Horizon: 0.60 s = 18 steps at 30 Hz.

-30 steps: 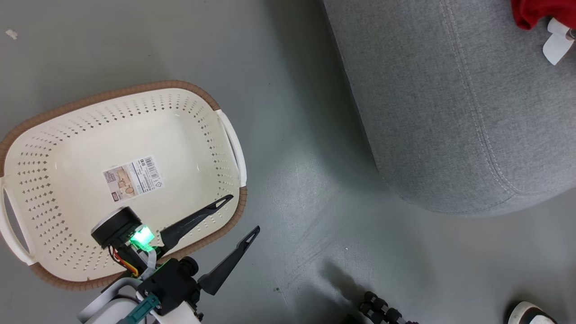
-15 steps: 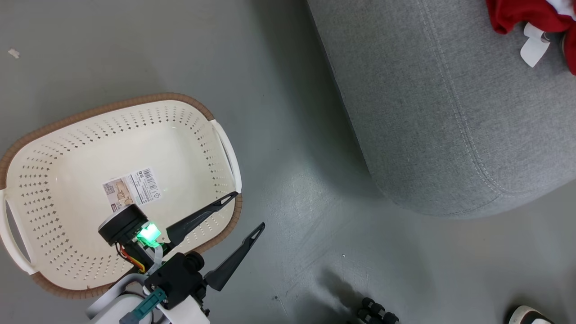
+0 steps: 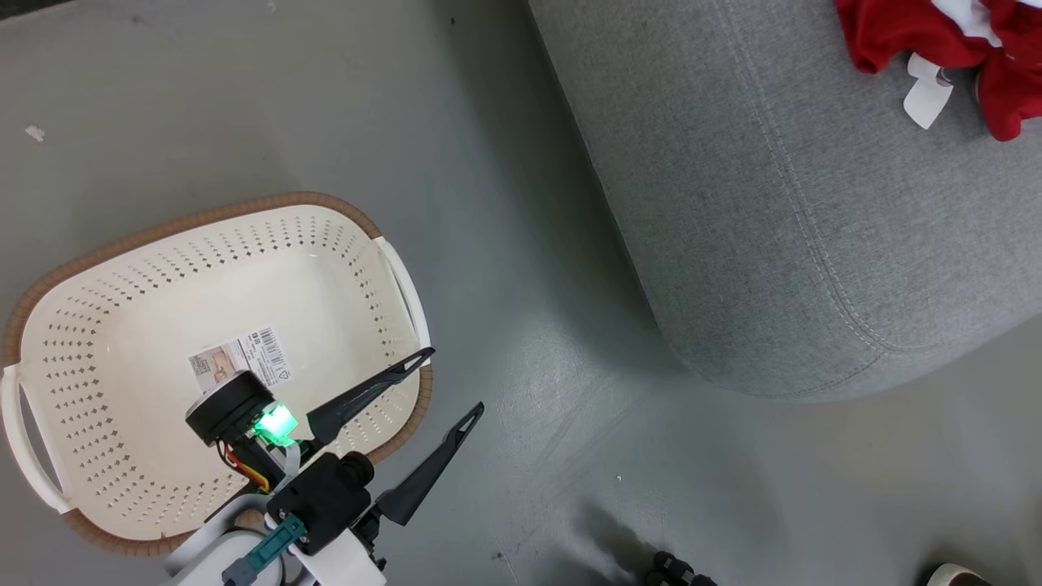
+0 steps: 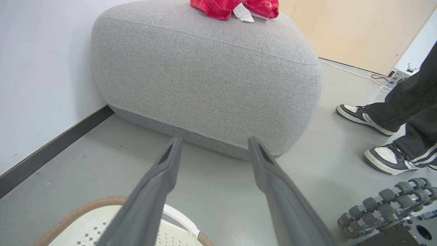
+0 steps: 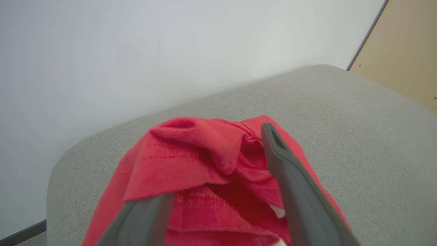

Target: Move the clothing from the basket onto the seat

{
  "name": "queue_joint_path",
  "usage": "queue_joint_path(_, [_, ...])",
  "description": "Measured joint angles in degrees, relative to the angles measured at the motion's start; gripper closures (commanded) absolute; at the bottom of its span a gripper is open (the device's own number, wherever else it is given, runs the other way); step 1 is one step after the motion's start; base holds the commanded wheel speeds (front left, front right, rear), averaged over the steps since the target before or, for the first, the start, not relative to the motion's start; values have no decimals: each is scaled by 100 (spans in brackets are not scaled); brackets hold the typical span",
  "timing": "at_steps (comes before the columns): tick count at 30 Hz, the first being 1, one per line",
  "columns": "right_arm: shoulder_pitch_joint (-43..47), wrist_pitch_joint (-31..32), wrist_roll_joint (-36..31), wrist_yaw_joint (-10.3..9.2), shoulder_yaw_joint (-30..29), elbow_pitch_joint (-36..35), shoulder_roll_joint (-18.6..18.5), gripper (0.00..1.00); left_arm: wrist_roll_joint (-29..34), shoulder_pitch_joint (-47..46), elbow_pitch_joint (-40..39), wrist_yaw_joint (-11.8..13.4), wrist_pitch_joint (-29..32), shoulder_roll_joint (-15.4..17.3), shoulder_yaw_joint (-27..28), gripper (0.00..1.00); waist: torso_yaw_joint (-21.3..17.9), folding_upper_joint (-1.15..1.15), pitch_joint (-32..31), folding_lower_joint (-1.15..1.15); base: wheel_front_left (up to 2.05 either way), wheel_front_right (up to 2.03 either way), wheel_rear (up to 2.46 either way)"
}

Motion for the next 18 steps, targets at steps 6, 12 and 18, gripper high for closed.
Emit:
queue_joint_path(6, [188,-11,2,1,85,-55,0,0,-27,1,54,-1,0,-42,0,0,-29,0,-131,0,0,0,0])
queue_joint_path(12, [390,-16,4,1,105,-232,2,0,-27,1,77,-7,0,-88,1,0,-53,0,-293,0,0,0,0])
queue_joint_path(18, [630,-18,2,1,207,-442,-69,0,-34,1,114,-8,0,-215,-11,0,-101,0,-514,0,0,0,0])
